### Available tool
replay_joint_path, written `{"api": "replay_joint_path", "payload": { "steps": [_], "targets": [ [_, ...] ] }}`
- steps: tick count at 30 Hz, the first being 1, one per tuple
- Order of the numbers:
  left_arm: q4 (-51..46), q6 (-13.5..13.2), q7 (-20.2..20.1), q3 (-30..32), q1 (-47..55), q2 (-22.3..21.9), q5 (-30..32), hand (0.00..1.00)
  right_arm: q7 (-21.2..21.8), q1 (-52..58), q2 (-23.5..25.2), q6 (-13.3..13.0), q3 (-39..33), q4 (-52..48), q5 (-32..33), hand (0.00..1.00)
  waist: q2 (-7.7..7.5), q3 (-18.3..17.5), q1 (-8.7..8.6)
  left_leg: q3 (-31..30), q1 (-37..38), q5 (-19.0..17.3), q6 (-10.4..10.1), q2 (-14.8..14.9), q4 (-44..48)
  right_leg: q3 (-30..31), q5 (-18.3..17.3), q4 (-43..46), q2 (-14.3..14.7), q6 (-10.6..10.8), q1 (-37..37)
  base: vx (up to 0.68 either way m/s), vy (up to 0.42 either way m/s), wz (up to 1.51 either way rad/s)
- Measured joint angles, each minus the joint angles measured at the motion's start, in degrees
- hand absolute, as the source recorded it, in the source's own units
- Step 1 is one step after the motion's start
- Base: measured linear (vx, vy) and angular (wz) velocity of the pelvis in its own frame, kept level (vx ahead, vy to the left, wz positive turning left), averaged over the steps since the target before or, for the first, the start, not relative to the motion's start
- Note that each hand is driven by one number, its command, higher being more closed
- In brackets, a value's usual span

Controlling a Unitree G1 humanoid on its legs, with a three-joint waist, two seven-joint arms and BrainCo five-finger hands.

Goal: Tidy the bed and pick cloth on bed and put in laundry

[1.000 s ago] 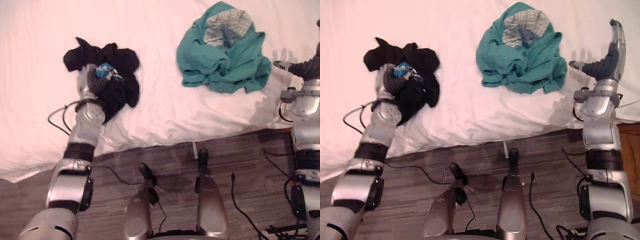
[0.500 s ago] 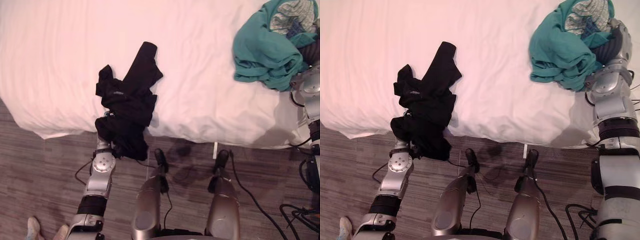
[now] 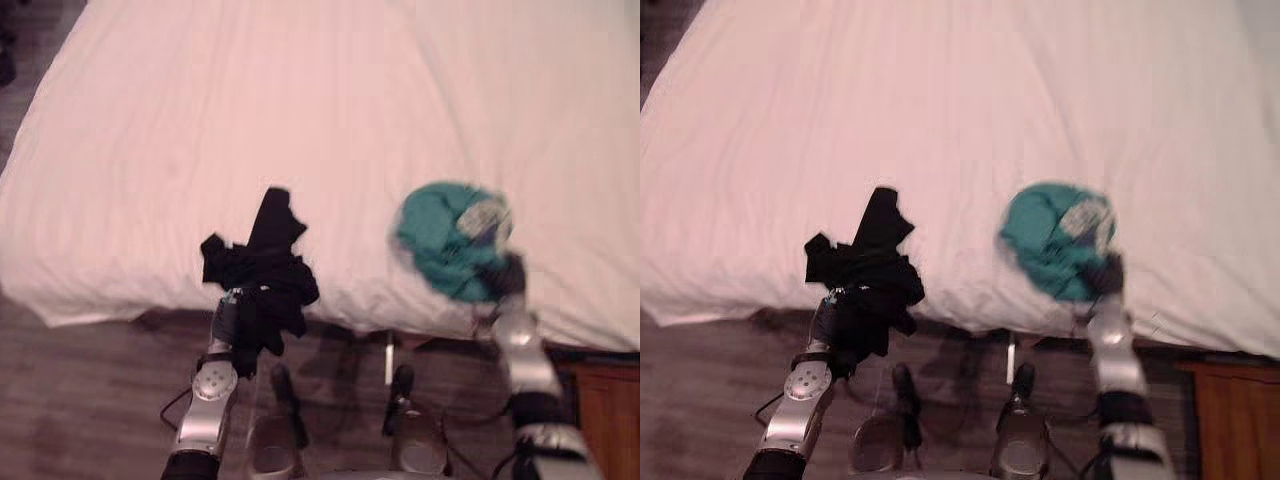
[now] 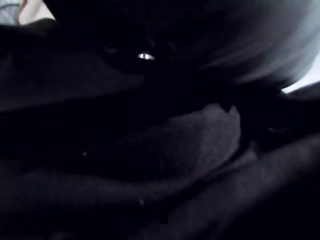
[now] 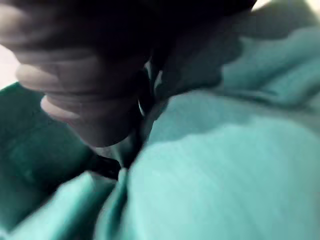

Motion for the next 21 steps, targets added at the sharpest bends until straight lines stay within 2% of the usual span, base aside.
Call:
{"api": "replay_joint_path", "payload": {
  "steps": [4,5,6,8,13,15,17,18,19,20,21],
  "targets": [
    [0.0,0.77,-1.12,0.02,2.54,-1.26,-0.27,1.0,2.07,9.22,6.38,1.41,-1.83,-2.59,0.03,1.0,-1.08,-2.53,-1.35,0.39,3.8,-0.4,-0.12,-0.57,-1.23,0.98,-0.87,0.15,-0.21,0.41,2.99,0.04,0.013,-0.06],
    [0.0,0.8,-1.11,0.18,3.42,-2.25,-0.56,1.0,2.37,11.87,7.66,1.67,-2.0,-2.86,0.41,1.0,-1.14,-3.21,-1.39,-0.4,4.04,-0.86,0.05,-0.64,-1.01,3.6,-2.22,0.8,0.22,0.35,3.04,0.03,-0.036,0.2],
    [0.0,0.83,-1.1,0.22,4.52,-2.49,-1.17,1.0,2.77,15.2,9.05,2.33,-2.02,-3.85,0.44,1.0,-0.97,-3.52,-1.75,-1.99,4.04,-1.06,0.11,-0.58,-0.36,9.3,-5.86,1.66,2.15,0.89,3.58,0.03,-0.07,0.35],
    [0.0,0.83,-1.01,0.52,6.41,-4.28,-2.37,1.0,2.62,19.16,10.19,2.62,-2.71,-4.94,0.6,1.0,0.03,-4.21,-2.62,-3.91,4.14,-0.99,0.11,-0.6,-0.65,13.55,-8.42,3.05,3.94,0.22,4.14,0.04,-0.088,0.52],
    [0.0,0.8,-0.54,1.61,12.56,-8.27,-7.43,1.0,0.26,22.0,10.42,2.79,-2.0,-4.73,1.08,1.0,2.09,-6.18,-0.7,-7.69,2.84,-0.79,-0.01,-0.66,-0.59,10.4,-9.93,3.29,3.81,0.6,5.95,0.03,-0.053,0.4],
    [-0.11,0.74,0.33,5.32,12.4,-9.69,-9.07,1.0,0.07,21.64,9.83,2.81,-0.14,-4.71,1.06,1.0,2.41,-6.33,0.62,-13.3,-0.56,0.4,-0.11,-0.71,0.22,5.33,-9.74,3.36,3.72,0.13,6.89,0.06,-0.058,1.16],
    [-0.24,0.71,1.21,7.44,11.85,-10.07,-10.25,1.0,-1.09,20.78,9.41,2.88,1.09,-4.64,1.05,1.0,2.48,-6.36,0.84,-16.88,-3.72,2.04,0.38,-1.15,1.65,0.3,-10.3,3.77,3.53,-0.93,7.96,0.06,-0.04,1.58],
    [-0.24,0.72,1.71,7.71,11.5,-10.08,-10.99,1.0,-2.12,20.49,9.21,2.86,0.84,-4.65,1.06,1.0,2.44,-6.34,0.8,-16.1,-5.63,4.45,2.73,-2.24,1.85,-3.13,-10.59,3.9,2.9,-1.44,8.96,0.04,-0.01,2.2],
    [-0.25,0.71,1.83,8.0,10.93,-10.26,-11.27,1.0,-3.14,20.53,9.05,2.86,-0.07,-4.59,1.05,1.0,2.39,-6.29,0.84,-12.95,-7.16,7.42,6.7,-3.91,1.3,-7.07,-10.71,3.81,2.09,-1.83,10.46,-0.01,0.08,2.45],
    [-0.34,0.61,2.04,9.14,10.71,-11.04,-11.4,1.0,-4.17,20.55,7.99,2.85,-1.37,-4.6,1.01,1.0,3.03,-6.19,0.88,-3.12,-7.28,2.33,16.94,-3.72,1.14,-11.94,-10.31,2.84,1.94,-2.81,12.98,-0.02,0.083,2.56],
    [0.02,0.78,2.93,10.13,11.12,-10.94,-11.68,1.0,-4.92,21.35,7.32,2.89,-1.53,-4.39,0.96,1.0,2.62,-6.1,0.92,7.76,-7.29,-3.02,15.42,-1.45,3.02,-17.28,-9.97,1.37,2.54,-2.79,15.88,-0.01,0.074,2.14]
  ]
}}
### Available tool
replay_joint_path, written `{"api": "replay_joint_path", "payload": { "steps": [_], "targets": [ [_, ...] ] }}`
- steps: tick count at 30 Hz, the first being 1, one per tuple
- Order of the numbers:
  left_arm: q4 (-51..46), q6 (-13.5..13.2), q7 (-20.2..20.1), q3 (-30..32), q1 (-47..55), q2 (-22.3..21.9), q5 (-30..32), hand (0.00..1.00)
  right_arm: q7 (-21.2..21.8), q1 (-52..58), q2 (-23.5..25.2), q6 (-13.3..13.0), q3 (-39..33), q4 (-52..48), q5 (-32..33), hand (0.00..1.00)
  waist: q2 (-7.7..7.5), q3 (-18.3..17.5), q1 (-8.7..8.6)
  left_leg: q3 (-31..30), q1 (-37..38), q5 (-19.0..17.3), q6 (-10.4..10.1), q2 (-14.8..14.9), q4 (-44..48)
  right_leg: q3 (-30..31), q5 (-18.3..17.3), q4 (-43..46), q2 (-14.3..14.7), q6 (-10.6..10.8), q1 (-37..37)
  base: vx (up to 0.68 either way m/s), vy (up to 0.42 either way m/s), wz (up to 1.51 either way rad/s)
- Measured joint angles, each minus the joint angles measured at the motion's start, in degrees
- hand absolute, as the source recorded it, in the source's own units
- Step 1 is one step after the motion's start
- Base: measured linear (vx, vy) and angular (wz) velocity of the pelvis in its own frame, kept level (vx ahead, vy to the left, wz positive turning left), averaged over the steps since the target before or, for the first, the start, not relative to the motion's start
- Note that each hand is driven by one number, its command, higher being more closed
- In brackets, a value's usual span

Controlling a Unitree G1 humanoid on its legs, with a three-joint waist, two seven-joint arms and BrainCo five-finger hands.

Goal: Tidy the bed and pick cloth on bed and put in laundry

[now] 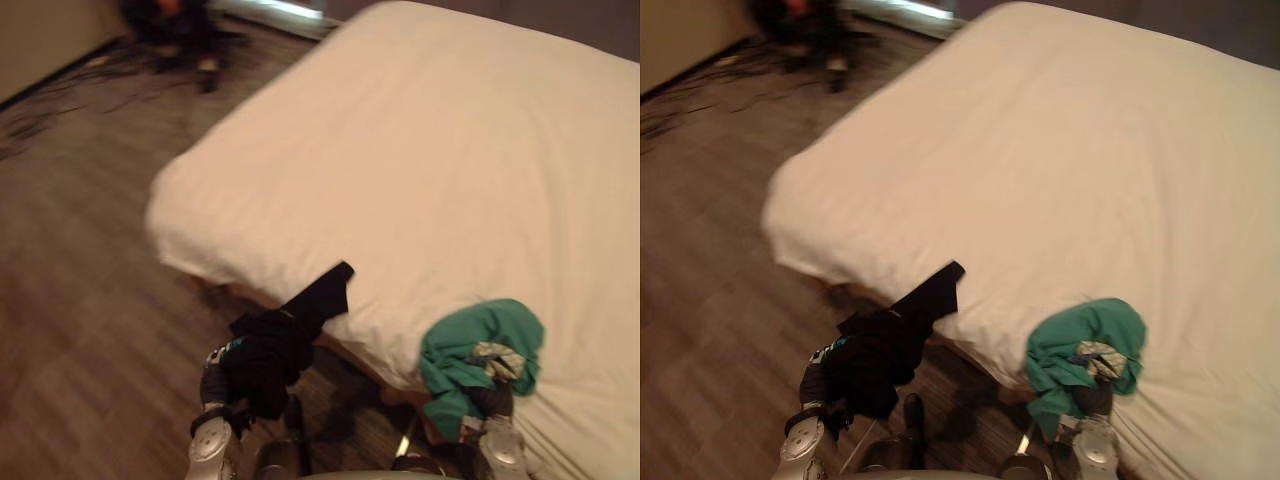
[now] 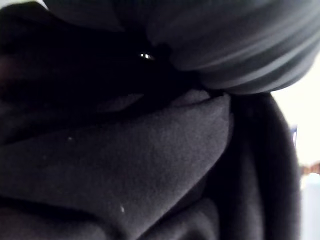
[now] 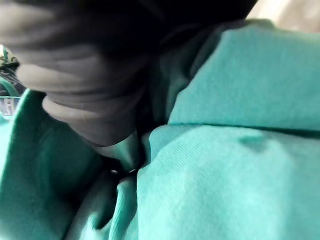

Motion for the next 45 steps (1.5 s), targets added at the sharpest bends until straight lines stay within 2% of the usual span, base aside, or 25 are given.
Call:
{"api": "replay_joint_path", "payload": {
  "steps": [1,2,3,4,5,7,8,9,10,11,12,13,15,17,18,19,20,22,23,24,32,39,40,43,45],
  "targets": [
    [0.0,-0.02,0.07,0.04,0.05,-0.05,-0.16,1.0,-0.27,0.59,-0.62,0.02,-0.04,-0.03,-0.04,1.0,0.21,0.3,-0.36,3.08,-0.01,-2.37,-0.73,0.65,0.97,-2.4,0.28,-0.84,-0.08,-0.08,1.32,0.0,0.029,2.05],
    [0.0,-0.09,0.11,-0.01,-0.4,-0.15,-0.28,1.0,-0.84,1.22,-1.81,0.4,-0.21,-0.05,-0.12,1.0,-0.72,-0.04,-0.85,8.3,-0.26,-5.85,-3.9,1.64,3.22,-6.86,0.72,-2.98,-0.18,-0.23,3.82,0.03,0.081,1.94],
    [0.0,-0.11,0.2,0.04,-0.67,-0.26,-0.36,1.0,-1.37,1.38,-2.67,0.7,-0.61,-0.43,-0.33,1.0,-0.93,-0.05,-0.9,13.52,-1.66,-6.92,-2.27,4.14,8.41,-11.29,0.05,-3.99,-0.89,0.92,4.64,0.02,0.099,1.93],
    [0.15,-0.06,0.27,0.02,-0.46,-0.4,-0.51,1.0,-1.44,1.46,-3.15,0.76,-1.42,-1.18,-0.67,1.0,0.58,-0.15,-0.76,16.34,-3.2,-7.01,-2.1,6.78,12.07,-14.2,-0.7,-2.87,-0.23,1.92,4.96,0.02,0.085,1.71],
    [0.19,0.01,0.25,-0.8,0.03,-0.84,-0.52,1.0,-1.69,1.82,-3.58,1.0,-2.2,-1.94,-0.67,1.0,1.66,-0.15,-1.25,16.48,-4.18,-5.45,-4.31,7.31,12.55,-17.03,-1.97,-1.57,0.63,2.63,5.76,0.01,0.053,1.73],
    [0.23,0.06,0.25,-1.27,0.11,-1.02,-0.51,1.0,-2.2,1.82,-3.99,1.21,-2.62,-2.08,-0.66,1.0,1.31,-0.25,-1.91,15.56,-6.02,-5.2,-4.56,5.19,12.2,-22.93,-3.33,-0.54,0.09,3.63,6.84,0.04,0.136,1.77],
    [0.52,0.15,0.24,-0.9,-0.29,-0.5,-0.51,1.0,-2.2,1.49,-3.31,1.21,-2.56,-2.13,-0.68,1.0,0.02,-0.4,-1.62,15.9,-7.82,-7.52,-4.34,4.6,14.81,-26.47,-5.28,1.1,-1.81,4.04,6.71,0.15,0.217,1.55],
    [0.54,0.53,0.38,-0.09,0.27,-0.52,-0.43,1.0,-2.19,1.47,-1.79,1.14,-2.39,-2.72,-0.66,1.0,-1.24,-0.51,0.12,12.79,-8.95,-8.94,-2.19,4.69,22.32,-27.72,-7.0,8.09,-5.01,3.17,6.11,0.26,0.225,1.28],
    [0.64,0.83,0.39,0.24,0.54,-0.56,-0.39,1.0,-2.19,1.47,-1.34,1.04,-2.38,-2.62,-0.66,1.0,-1.27,-0.45,0.41,11.51,-8.7,-9.63,-1.52,3.99,21.67,-27.54,-6.87,11.09,-5.63,2.31,6.45,0.24,0.18,1.2],
    [1.54,1.63,0.52,0.38,0.03,-0.86,-0.2,1.0,-2.01,1.33,-1.05,1.24,-2.11,-2.08,-0.62,1.0,-1.73,-0.35,0.53,7.96,-9.58,-9.73,-1.19,1.63,21.03,-26.37,-5.37,18.7,-9.21,-3.33,4.78,0.2,0.213,1.34],
    [1.54,2.06,1.08,-0.05,-0.46,-0.86,0.35,1.0,-1.61,0.46,-0.69,1.46,-0.35,-1.54,-0.61,1.0,-1.59,-0.23,0.32,4.66,-9.83,-9.67,-1.15,-0.44,19.53,-19.76,-3.01,28.65,-12.13,-13.48,0.45,0.11,0.182,1.6],
    [1.58,2.24,1.55,-0.18,-0.62,-0.72,0.51,1.0,-1.02,-0.09,-0.17,1.5,1.06,-1.5,-0.59,1.0,-1.41,-0.11,-0.03,2.32,-9.94,-9.13,-1.99,-1.57,18.67,-13.62,-4.01,32.7,-11.85,-14.61,-2.08,0.17,0.192,1.63],
    [1.65,2.29,2.43,-1.91,-0.86,0.54,0.54,1.0,0.36,-1.89,1.52,1.47,4.69,-1.54,-0.1,1.0,-1.21,0.09,-0.98,-4.62,-7.51,-5.89,-3.43,-6.52,11.53,5.45,-8.87,35.26,-4.3,-6.67,-9.19,0.19,0.129,1.78],
    [1.73,2.24,2.45,-4.28,-1.12,0.93,0.57,1.0,0.81,-3.17,2.33,0.83,5.52,-1.61,1.3,1.0,-0.34,0.75,-1.85,-7.6,-2.48,-4.59,-5.24,-10.01,4.0,11.37,-11.71,30.94,-0.18,-4.76,-11.3,0.21,0.081,1.95],
    [1.87,2.12,2.39,-5.64,-1.29,0.92,0.6,1.0,0.79,-3.98,2.56,0.7,5.42,-1.56,1.73,1.0,1.22,1.24,-2.27,-7.01,-0.09,-5.22,-6.87,-10.47,0.84,14.47,-12.74,25.92,2.62,-2.77,-13.7,0.23,0.045,1.83],
    [2.19,2.02,2.38,-5.81,-1.5,1.01,0.64,1.0,0.78,-4.58,3.1,0.81,5.37,-1.24,1.86,1.0,0.44,1.34,-2.19,-6.23,0.13,-7.05,-9.78,-10.76,1.41,16.78,-12.53,22.51,2.8,-2.49,-15.4,0.25,-0.037,1.58],
    [1.73,1.06,2.43,-5.85,-1.89,2.27,0.7,1.0,0.7,-5.76,4.57,0.77,5.43,-1.13,2.07,1.0,-1.73,1.77,-2.25,-8.72,-2.46,-3.45,0.76,-11.0,10.22,20.39,-10.01,17.28,0.69,-1.18,-18.5,0.19,-0.091,0.88],
    [4.98,1.38,2.51,-6.71,-2.59,3.1,0.8,1.0,0.73,-6.61,4.34,1.01,6.3,0.37,2.39,1.0,-3.1,3.21,-2.1,-11.78,-0.88,-7.49,-1.9,-12.46,12.67,24.16,-0.83,14.16,-0.85,0.53,-18.4,0.16,-0.092,0.69],
    [4.96,1.53,2.52,-6.95,-1.41,2.88,0.89,1.0,0.69,-6.81,4.28,1.1,6.08,1.07,2.41,1.0,-2.88,3.13,-1.41,-11.47,0.47,-7.4,-1.93,-12.12,11.33,24.48,-0.15,11.41,-0.08,0.14,-16.71,0.1,-0.029,0.26],
    [8.88,1.4,1.02,-12.62,-4.07,2.6,0.81,1.0,1.4,-1.91,4.33,1.06,3.78,1.39,3.88,1.0,-0.23,0.24,-0.55,-10.6,7.9,-0.65,-4.9,-11.25,-4.76,25.61,8.48,-8.04,4.91,-0.94,-8.33,0.08,-0.004,-0.14],
    [15.36,1.18,1.0,-11.91,-5.27,3.21,0.85,1.0,1.45,-2.6,4.01,1.17,1.89,7.37,3.86,1.0,-0.11,0.0,-0.57,-9.49,10.84,-0.76,-5.07,-11.14,-5.59,26.26,8.19,-8.86,5.15,-0.94,-5.88,0.01,-0.009,-0.05],
    [28.43,1.65,0.92,-6.47,-6.52,4.09,0.96,1.0,1.46,-4.87,1.39,4.36,-1.39,19.92,2.31,1.0,0.1,-1.91,-0.71,-9.11,14.46,-2.08,-7.08,-10.45,-5.71,26.9,6.96,-9.08,6.11,-1.75,-2.57,0.03,-0.054,-0.07],
    [28.86,1.68,0.91,-5.91,-6.5,4.26,0.94,1.0,1.45,-5.11,1.24,4.61,-1.37,20.28,2.03,1.0,-0.05,-1.87,-0.73,-9.2,14.2,-2.66,-7.72,-10.25,-4.62,26.8,6.55,-8.79,6.25,-1.94,-2.28,0.02,-0.07,0.06],
    [29.29,1.77,0.92,-5.18,-6.7,4.87,0.89,1.0,1.35,-5.83,0.11,4.91,-0.62,20.21,1.54,1.0,0.12,-0.96,-0.52,-10.64,7.24,-10.86,-12.15,-5.93,13.17,25.22,4.37,-8.1,6.97,-3.19,-1.06,0.01,-0.112,0.29],
    [29.27,1.93,1.0,-5.05,-6.96,4.88,0.74,1.0,1.19,-6.54,-1.48,4.91,0.6,19.72,1.56,1.0,0.83,1.22,0.21,-11.36,1.89,-10.79,-14.37,-1.91,29.04,24.55,3.85,-9.17,8.21,-4.33,1.85,-0.03,-0.078,0.13]
  ]
}}
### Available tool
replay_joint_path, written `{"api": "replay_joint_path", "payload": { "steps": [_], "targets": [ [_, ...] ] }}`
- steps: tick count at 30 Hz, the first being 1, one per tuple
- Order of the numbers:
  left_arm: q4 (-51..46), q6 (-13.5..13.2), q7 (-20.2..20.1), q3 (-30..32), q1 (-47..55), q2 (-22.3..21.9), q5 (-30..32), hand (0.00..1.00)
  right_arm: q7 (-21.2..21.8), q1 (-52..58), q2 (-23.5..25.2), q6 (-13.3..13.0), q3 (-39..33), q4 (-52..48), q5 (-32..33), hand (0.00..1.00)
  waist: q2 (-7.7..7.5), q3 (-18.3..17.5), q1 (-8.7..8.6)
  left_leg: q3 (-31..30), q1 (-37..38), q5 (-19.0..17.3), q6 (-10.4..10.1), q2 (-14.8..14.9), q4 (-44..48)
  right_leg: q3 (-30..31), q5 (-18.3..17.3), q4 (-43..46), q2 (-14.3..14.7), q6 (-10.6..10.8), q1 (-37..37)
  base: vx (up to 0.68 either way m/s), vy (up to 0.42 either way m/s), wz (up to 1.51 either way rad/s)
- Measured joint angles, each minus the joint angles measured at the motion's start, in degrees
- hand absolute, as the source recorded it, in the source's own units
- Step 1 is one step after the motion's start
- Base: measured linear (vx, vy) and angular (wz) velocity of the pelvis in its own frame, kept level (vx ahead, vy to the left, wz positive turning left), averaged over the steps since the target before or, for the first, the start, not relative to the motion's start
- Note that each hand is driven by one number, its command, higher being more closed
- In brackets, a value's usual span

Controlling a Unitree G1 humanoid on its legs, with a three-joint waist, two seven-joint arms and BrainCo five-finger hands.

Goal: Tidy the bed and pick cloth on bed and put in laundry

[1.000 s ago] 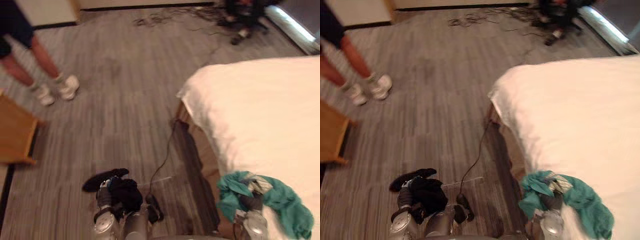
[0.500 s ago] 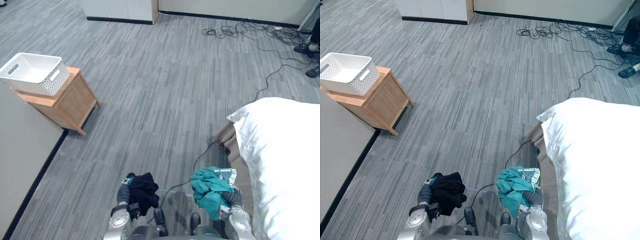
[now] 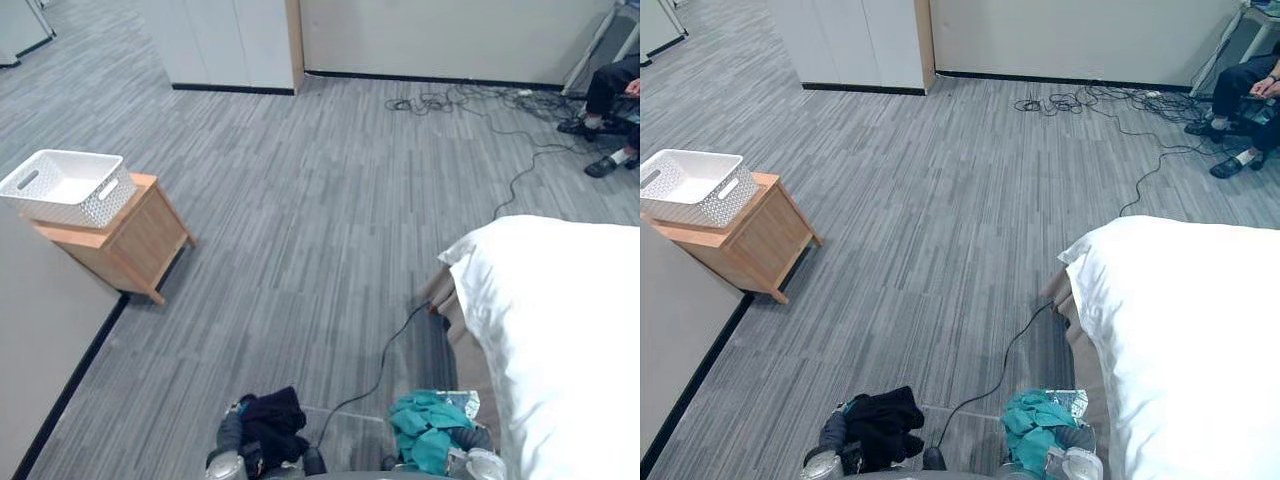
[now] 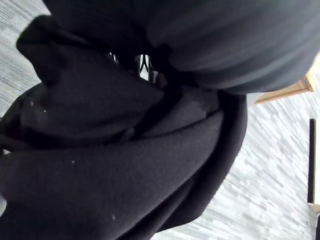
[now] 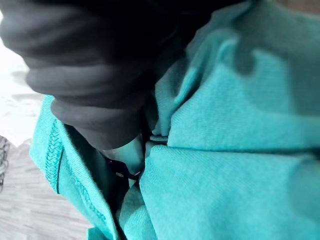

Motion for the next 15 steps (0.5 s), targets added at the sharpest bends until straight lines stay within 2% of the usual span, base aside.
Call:
{"api": "replay_joint_path", "payload": {
  "steps": [1,3,5,6,7,8,9,11,12,13,14,15],
  "targets": [
    [-0.01,0.45,0.07,0.0,0.03,-0.32,-0.06,1.0,-0.33,-0.47,-0.75,0.0,0.03,-0.34,0.0,1.0,-0.56,0.6,0.93,-0.88,-3.71,2.78,-1.2,1.08,6.48,0.32,-0.28,-0.11,-0.28,-0.45,0.74,0.02,-0.055,-0.06],
    [-0.47,0.45,0.13,-0.02,0.03,-0.56,-0.23,1.0,-0.68,-0.95,-1.12,0.0,0.34,-2.42,0.0,1.0,-0.17,0.68,1.08,-1.15,-5.91,0.93,1.1,1.3,7.89,0.57,-0.64,-0.07,-1.05,-0.71,0.71,0.07,-0.007,-0.11],
    [-2.58,0.46,0.13,-0.02,0.03,-0.66,-0.24,1.0,-0.83,-2.24,-1.87,-0.04,0.36,-5.12,-0.03,1.0,0.18,1.04,1.01,-0.1,-7.02,0.48,1.37,0.9,0.56,1.57,-1.14,-0.6,-2.46,0.08,0.33,0.19,0.072,-0.21],
    [-3.9,0.46,0.08,-0.05,-0.15,-0.82,-0.24,1.0,-0.85,-2.61,-2.25,-0.04,0.38,-6.35,-0.17,1.0,0.22,1.06,0.99,0.27,-6.84,1.29,0.88,-0.03,-7.46,1.73,-1.47,-1.12,-3.52,0.6,0.06,0.3,0.147,-0.15],
    [-5.08,0.43,0.05,-0.06,-0.6,-0.98,-0.24,1.0,-0.9,-3.16,-2.5,-0.04,0.38,-7.22,-0.44,1.0,0.39,1.14,1.05,0.54,-6.81,2.61,-0.3,-0.69,-15.73,1.78,-2.02,-1.19,-4.52,1.46,-0.31,0.29,0.155,-0.03],
    [-5.55,0.43,0.04,-0.04,-0.95,-0.97,-0.24,1.0,-0.93,-3.64,-2.53,-0.02,0.41,-7.55,-0.45,1.0,0.45,1.3,1.27,1.0,-6.86,5.14,0.34,-0.83,-18.34,1.91,-2.42,-1.2,-4.99,2.07,-0.3,0.35,0.209,-0.06],
    [-6.26,0.43,0.03,-0.08,-1.71,-1.0,-0.3,1.0,-1.12,-4.23,-2.88,0.0,0.71,-8.69,-0.51,1.0,0.73,1.14,2.21,2.57,-6.47,8.32,0.12,-1.27,-19.23,2.45,-3.58,-1.24,-6.21,3.36,-0.41,0.42,0.216,-0.07],
    [-8.21,0.33,0.09,-0.06,-2.85,-0.95,-0.36,1.0,-1.3,-5.51,-2.84,-0.05,2.2,-10.38,-1.08,1.0,-0.99,1.47,2.49,3.03,-8.21,5.99,3.47,-3.1,-15.05,2.77,-4.08,-0.84,-8.2,5.03,-0.2,0.44,0.191,0.13],
    [-9.47,0.33,0.11,-0.06,-3.12,-1.09,-0.45,1.0,-0.85,-5.72,-2.66,-0.22,3.48,-11.4,-1.93,1.0,-2.08,1.22,2.56,2.97,-8.65,4.24,6.32,-4.76,-13.49,3.01,-4.34,0.52,-9.92,6.39,-0.13,0.36,0.137,0.32],
    [-10.29,0.32,0.12,-0.09,-3.02,-1.17,-0.47,1.0,-0.74,-5.92,-2.4,-0.46,3.99,-11.42,-2.46,1.0,-2.51,1.1,2.62,3.16,-8.27,3.92,7.39,-5.49,-13.33,3.23,-4.7,2.26,-10.64,6.93,-0.42,0.48,0.158,0.23],
    [-11.76,0.28,0.1,-0.24,-2.71,-1.2,-0.46,1.0,-0.61,-6.85,-1.86,-0.6,4.8,-11.41,-2.92,1.0,-2.83,1.15,3.1,3.92,-6.41,2.98,8.83,-6.15,-13.29,3.85,-5.4,8.25,-11.64,8.05,-2.02,0.48,0.147,-0.11],
    [-12.68,0.26,0.11,-0.67,-2.35,-1.16,-0.45,1.0,-0.17,-7.01,-1.34,-0.83,5.0,-11.39,-3.61,1.0,-2.95,1.19,4.02,4.65,-3.4,1.84,10.16,-6.86,-13.88,5.65,-5.55,17.95,-12.56,10.14,-4.89,0.48,0.143,-0.15]
  ]
}}
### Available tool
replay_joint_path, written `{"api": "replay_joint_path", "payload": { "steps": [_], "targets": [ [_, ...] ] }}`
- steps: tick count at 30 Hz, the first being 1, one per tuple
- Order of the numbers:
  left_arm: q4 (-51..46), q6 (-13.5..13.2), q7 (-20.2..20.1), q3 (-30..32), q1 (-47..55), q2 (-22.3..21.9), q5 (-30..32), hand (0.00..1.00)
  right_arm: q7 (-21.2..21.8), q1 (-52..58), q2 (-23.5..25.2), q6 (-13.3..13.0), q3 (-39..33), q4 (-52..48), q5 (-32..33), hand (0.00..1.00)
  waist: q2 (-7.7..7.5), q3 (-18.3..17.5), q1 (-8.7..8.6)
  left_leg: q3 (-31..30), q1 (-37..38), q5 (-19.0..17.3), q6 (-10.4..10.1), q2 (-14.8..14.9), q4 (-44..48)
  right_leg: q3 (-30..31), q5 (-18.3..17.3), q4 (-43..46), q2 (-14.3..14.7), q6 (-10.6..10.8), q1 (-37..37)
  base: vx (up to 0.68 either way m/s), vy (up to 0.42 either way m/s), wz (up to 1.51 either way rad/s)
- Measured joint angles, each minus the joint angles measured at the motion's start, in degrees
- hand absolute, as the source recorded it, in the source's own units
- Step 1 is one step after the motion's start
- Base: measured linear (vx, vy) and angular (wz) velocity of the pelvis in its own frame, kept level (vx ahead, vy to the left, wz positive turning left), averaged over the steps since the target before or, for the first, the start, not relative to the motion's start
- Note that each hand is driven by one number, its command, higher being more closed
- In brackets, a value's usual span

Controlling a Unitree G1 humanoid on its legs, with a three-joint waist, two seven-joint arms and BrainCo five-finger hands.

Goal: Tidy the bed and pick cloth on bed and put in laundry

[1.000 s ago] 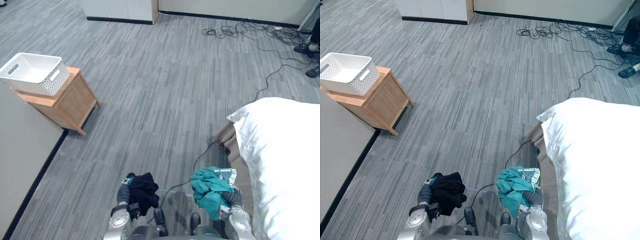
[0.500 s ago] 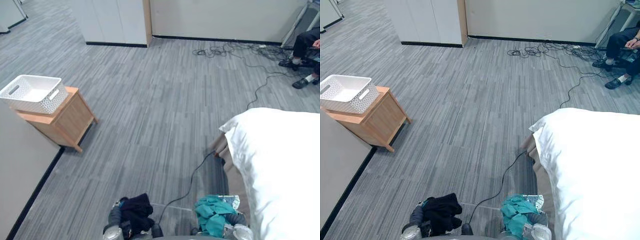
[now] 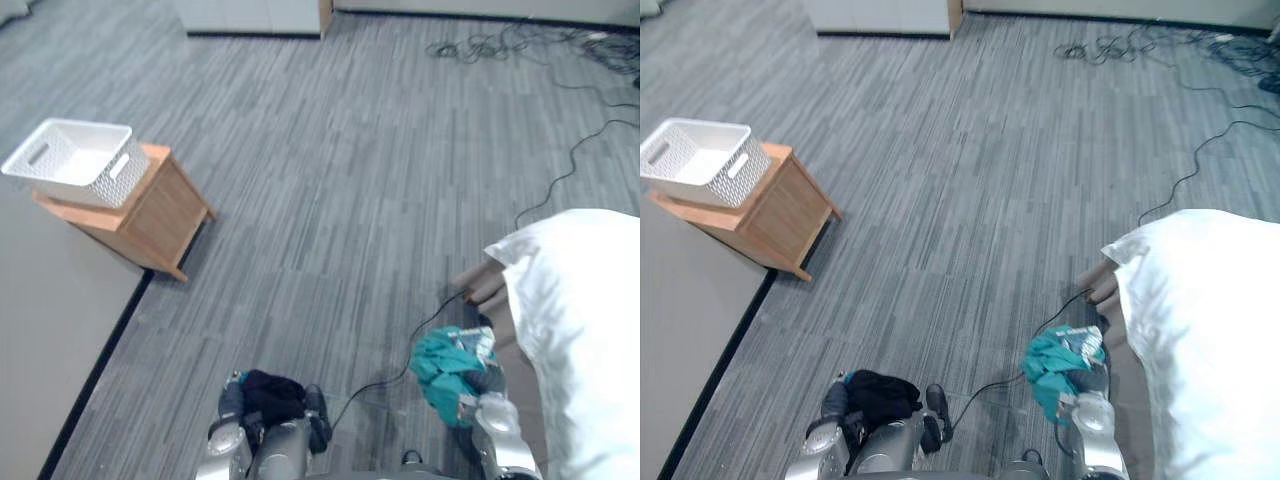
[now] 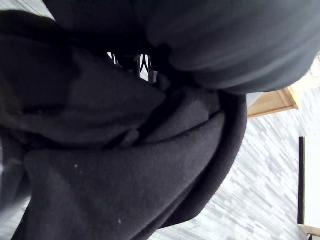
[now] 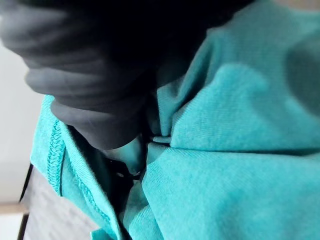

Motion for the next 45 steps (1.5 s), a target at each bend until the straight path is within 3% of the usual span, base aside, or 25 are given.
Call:
{"api": "replay_joint_path", "payload": {
  "steps": [2,3,4,5,7,10,12,13,14,16,17,18,19,22,23,26,29,34,35,36,37,38,40,43,45],
  "targets": [
    [-1.29,-0.13,0.04,-0.14,0.78,0.36,-0.01,1.0,0.54,0.1,0.73,-0.2,0.61,0.04,-1.01,1.0,-0.26,0.13,-0.21,-0.82,5.5,-1.66,0.5,-1.12,-2.14,3.01,4.54,18.44,-0.66,4.03,-5.9,0.47,0.124,0.08],
    [-1.37,-0.12,0.07,-0.69,0.7,1.1,-0.02,1.0,0.78,0.69,1.11,-0.21,1.16,0.26,-1.32,1.0,-0.67,0.26,-0.6,-2.23,9.74,-2.18,1.18,-1.79,-4.62,3.42,6.05,31.37,-0.58,3.73,-10.29,0.47,0.082,0.35],
    [-1.37,-0.1,0.11,-0.82,0.71,1.22,-0.03,1.0,0.81,1.0,1.3,-0.19,1.16,0.33,-1.34,1.0,-0.75,0.33,-1.01,-3.24,11.91,-2.32,1.37,-1.96,-5.67,2.7,5.51,36.3,-0.44,3.09,-12.02,0.56,0.009,0.68],
    [-1.48,-0.11,0.3,-1.81,0.68,1.57,-0.05,1.0,0.84,1.62,1.37,-0.19,1.14,0.29,-1.34,1.0,-0.41,0.61,-2.37,-6.74,16.93,-2.44,1.55,-1.76,-8.62,-2.1,2.2,43.21,-0.34,-1.81,-15.11,0.46,-0.041,0.64],
    [-1.58,-0.12,0.31,-2.25,0.66,1.9,-0.09,1.0,0.84,1.69,1.3,-0.2,1.08,0.06,-1.33,1.0,0.07,1.01,-3.49,-9.56,20.79,-3.07,0.78,-0.3,-10.62,-6.19,-1.2,43.42,0.78,-6.17,-18.66,0.49,-0.149,0.68],
    [-1.3,-0.09,0.26,-3.07,-0.8,2.23,-0.13,1.0,0.84,2.69,1.35,-0.17,0.81,-1.95,-1.3,1.0,0.86,2.01,-5.33,-13.94,23.94,-4.26,-1.04,3.39,-10.92,-9.12,-3.58,26.12,3.32,-6.82,-25.66,0.45,-0.294,1.01],
    [-0.96,-0.12,0.22,-3.93,-1.86,2.66,0.02,1.0,0.48,3.01,1.39,-0.17,0.25,-3.69,-1.23,1.0,0.82,1.97,-6.57,-15.04,25.4,-6.95,-5.62,6.42,-10.77,-7.76,5.17,2.2,4.52,-6.57,-26.32,0.54,-0.474,1.1],
    [-0.41,-0.11,0.23,-3.86,-2.19,2.41,0.16,1.0,0.41,3.32,1.05,-0.23,0.24,-4.05,-1.23,1.0,1.23,2.08,-6.39,-15.19,27.38,-9.02,-9.1,8.95,-10.81,-7.72,17.74,-3.07,6.52,-9.63,-24.26,0.53,-0.457,0.44],
    [0.28,0.0,0.35,-3.69,-2.42,1.41,0.16,1.0,0.46,2.04,0.56,-0.18,0.29,-3.69,-1.24,1.0,3.52,2.35,-5.59,-15.02,27.62,-8.96,-9.58,10.94,-10.68,-8.84,17.43,-2.54,8.62,-9.83,-23.73,0.47,-0.402,0.1],
    [0.39,0.05,0.12,-4.15,-3.33,0.36,0.4,1.0,0.33,0.34,1.14,-0.17,-1.88,-4.51,-1.29,1.0,3.73,3.86,-6.08,-14.74,30.55,-3.63,-12.63,11.38,-11.68,-7.49,7.75,15.94,7.2,-10.62,-30.22,0.37,-0.353,0.14],
    [0.13,-0.24,0.16,-3.95,-2.29,-0.1,0.41,1.0,0.43,0.55,1.27,-0.19,-1.56,-4.58,-1.33,1.0,3.86,3.39,-6.26,-16.07,31.85,-3.43,-12.78,11.68,-11.09,-6.64,5.88,15.56,7.58,-9.32,-29.25,0.26,-0.292,0.4],
    [0.43,-0.67,0.1,-3.8,-1.77,0.27,0.43,1.0,0.54,1.37,1.36,-0.21,-0.87,-4.76,-1.33,1.0,3.45,3.03,-6.25,-16.66,32.03,-3.68,-12.98,11.8,-9.27,-6.93,4.12,14.84,7.77,-11.62,-28.23,0.33,-0.372,0.29],
    [0.87,-0.68,0.08,-3.97,-1.49,-0.23,0.42,1.0,0.68,1.7,0.79,-0.18,-0.07,-4.29,-1.37,1.0,5.67,2.48,-6.43,-17.38,29.16,-3.74,-13.18,15.0,-1.18,-8.82,1.62,14.4,9.79,-11.45,-26.12,0.43,-0.418,0.16],
    [0.86,-0.66,0.15,-2.38,0.81,-1.32,-0.17,1.0,0.88,1.98,0.42,0.12,2.28,-4.2,-1.32,1.0,8.62,3.78,-5.78,-19.33,12.06,9.16,-10.25,23.26,36.35,-11.86,1.08,4.9,16.51,-15.36,-14.58,0.48,-0.361,-0.02],
    [0.85,-0.66,0.13,-2.37,1.14,-1.91,-0.88,1.0,0.77,1.96,0.16,0.13,2.64,-4.21,-1.32,1.0,8.9,4.4,-5.0,-19.07,8.42,6.95,-8.04,24.07,45.58,-12.02,1.13,2.11,17.83,-16.01,-10.19,0.45,-0.254,-0.09],
    [-0.41,-0.67,0.16,-2.2,1.98,-2.48,-2.16,1.0,0.63,1.62,-1.24,0.13,3.17,-5.08,-1.24,1.0,7.01,4.91,-2.94,-13.3,0.01,0.58,-5.46,20.58,50.74,-10.91,0.16,-4.81,18.3,-17.13,-1.6,0.44,-0.18,-0.07],
    [-3.52,-0.79,0.12,-1.76,2.47,-3.08,-2.16,1.0,1.09,-0.1,-2.1,0.1,3.2,-6.86,-1.0,1.0,6.2,4.88,-1.49,-7.07,-6.61,-4.54,-6.68,12.54,30.34,-10.93,-1.01,-10.28,17.44,-15.83,3.89,0.45,-0.086,0.02],
    [-5.69,-0.85,-0.9,-1.66,3.05,-4.26,-2.05,1.0,1.74,-1.42,-3.5,0.07,3.08,-6.8,-1.19,1.0,4.99,4.34,0.42,4.26,-10.18,0.91,-7.14,6.18,-0.25,-12.6,-3.96,-16.74,15.35,-10.64,13.22,0.58,0.012,0.15],
    [-5.96,-0.84,-0.98,-1.56,3.19,-4.26,-2.05,1.0,1.72,-1.34,-3.63,0.07,3.11,-6.48,-1.31,1.0,5.15,3.75,0.83,5.14,-10.5,3.7,-3.79,5.94,-0.56,-12.64,-4.83,-17.39,15.18,-9.19,15.58,0.68,0.097,0.04],
    [-5.98,-0.85,-1.02,-1.53,4.28,-4.0,-2.07,1.0,1.81,-1.04,-3.43,0.09,3.27,-5.12,-1.4,1.0,3.16,1.63,1.71,5.85,-9.41,9.49,5.44,4.09,-0.71,-12.44,-5.94,-16.54,13.22,-7.29,16.81,0.88,0.109,0.3],
    [-5.99,-0.76,-1.02,-0.91,4.33,-4.21,-2.07,1.0,1.99,-1.06,-2.58,0.11,3.34,-3.96,-1.59,1.0,0.34,-0.4,1.42,5.77,-9.02,7.31,8.06,0.94,-0.69,-13.0,-5.75,-11.73,9.78,-6.08,15.46,0.76,0.092,0.32],
    [-5.94,-0.69,-1.15,-0.96,4.01,-4.22,-2.07,1.0,2.0,-1.21,-2.26,0.11,3.34,-3.64,-1.7,1.0,-0.35,-0.57,1.6,5.64,-8.43,6.62,8.58,0.23,-0.16,-12.68,-5.29,-6.87,8.31,-5.27,13.74,0.76,0.139,0.39],
    [-5.68,-0.15,-1.05,-0.03,3.98,-3.94,-2.06,1.0,2.1,-1.46,-0.44,0.12,3.39,-3.11,-3.14,1.0,-1.34,-0.61,1.61,2.56,-2.6,1.75,6.68,-1.51,-0.1,-10.18,1.36,21.37,4.76,-1.71,4.33,0.77,0.159,0.39],
    [-5.34,0.18,-0.53,-0.57,4.7,-3.24,-2.09,1.0,2.14,-0.28,-0.47,0.11,5.67,-1.91,-3.59,1.0,-0.7,-0.59,0.41,-4.22,9.94,-0.4,5.12,-3.41,-5.03,-10.36,-0.7,42.67,2.61,-5.84,-2.45,0.64,0.038,0.8],
    [-5.31,0.04,0.2,-0.7,4.52,-2.68,-2.09,1.0,2.14,0.69,-0.34,-0.17,6.62,-2.06,-3.59,1.0,-0.23,-0.72,-0.62,-9.35,15.58,-0.4,5.1,-3.18,-7.85,-12.39,-2.89,42.83,2.13,-9.26,-7.6,0.56,-0.114,1.38]
  ]
}}
